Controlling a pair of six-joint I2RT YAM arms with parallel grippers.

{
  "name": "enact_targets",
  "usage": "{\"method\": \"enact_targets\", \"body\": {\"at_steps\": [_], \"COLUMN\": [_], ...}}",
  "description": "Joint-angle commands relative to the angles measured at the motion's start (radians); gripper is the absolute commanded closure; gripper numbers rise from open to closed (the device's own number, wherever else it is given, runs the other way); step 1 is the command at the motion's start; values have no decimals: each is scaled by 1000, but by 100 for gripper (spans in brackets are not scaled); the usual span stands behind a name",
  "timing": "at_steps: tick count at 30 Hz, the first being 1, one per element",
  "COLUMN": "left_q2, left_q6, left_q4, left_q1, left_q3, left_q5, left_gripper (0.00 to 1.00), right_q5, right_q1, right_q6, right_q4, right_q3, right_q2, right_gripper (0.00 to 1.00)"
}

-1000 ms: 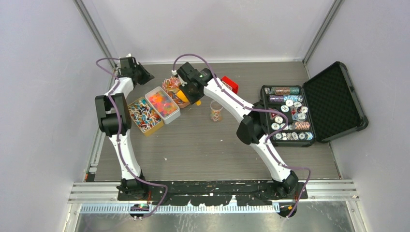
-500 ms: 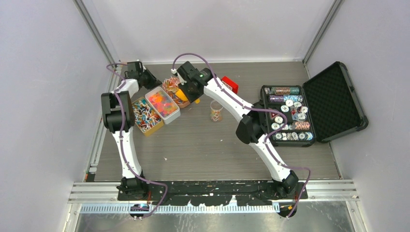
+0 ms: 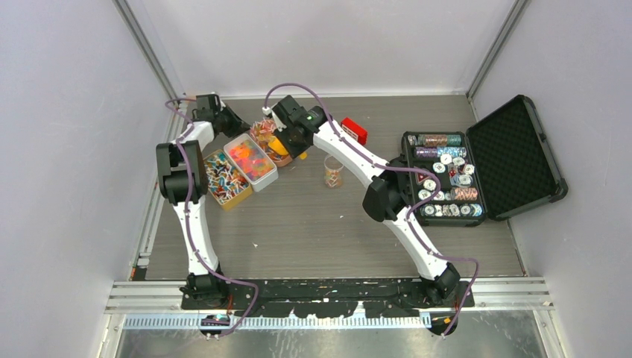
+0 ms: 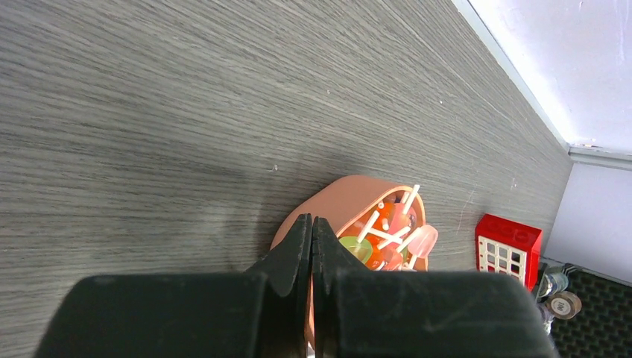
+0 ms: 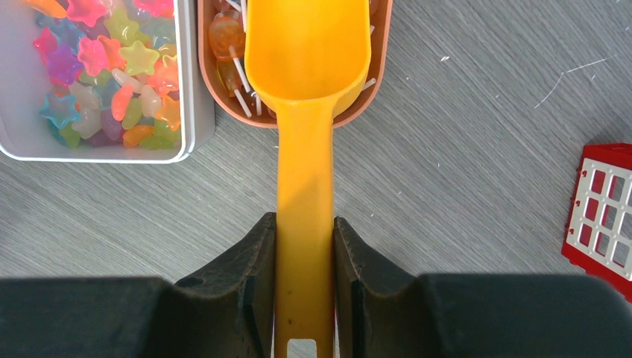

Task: Pack the candies
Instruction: Scoop the fake candies from the storage box.

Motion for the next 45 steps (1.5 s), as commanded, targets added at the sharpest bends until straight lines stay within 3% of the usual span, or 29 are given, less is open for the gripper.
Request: {"method": "enact_targets", "body": {"at_steps": [1,26,45], "left_q2": [7,16,1], "left_q6": [-19,0,22], "left_q4": [8,-3,-53], "left_q1": [0,-2,11], "left_q3": [12,29,133], "left_q5": [37,50,56], "left_gripper": [100,100,97], "right_q5": [-6,-3,-16], "right_q1": [-4,-7,-19], "right_q6": [-10,-10,-44], "right_q4": [74,284,588], "right_q3": [10,-289,-577], "right_q2": [-13,-124,-339], "right_gripper": [100,100,100]}}
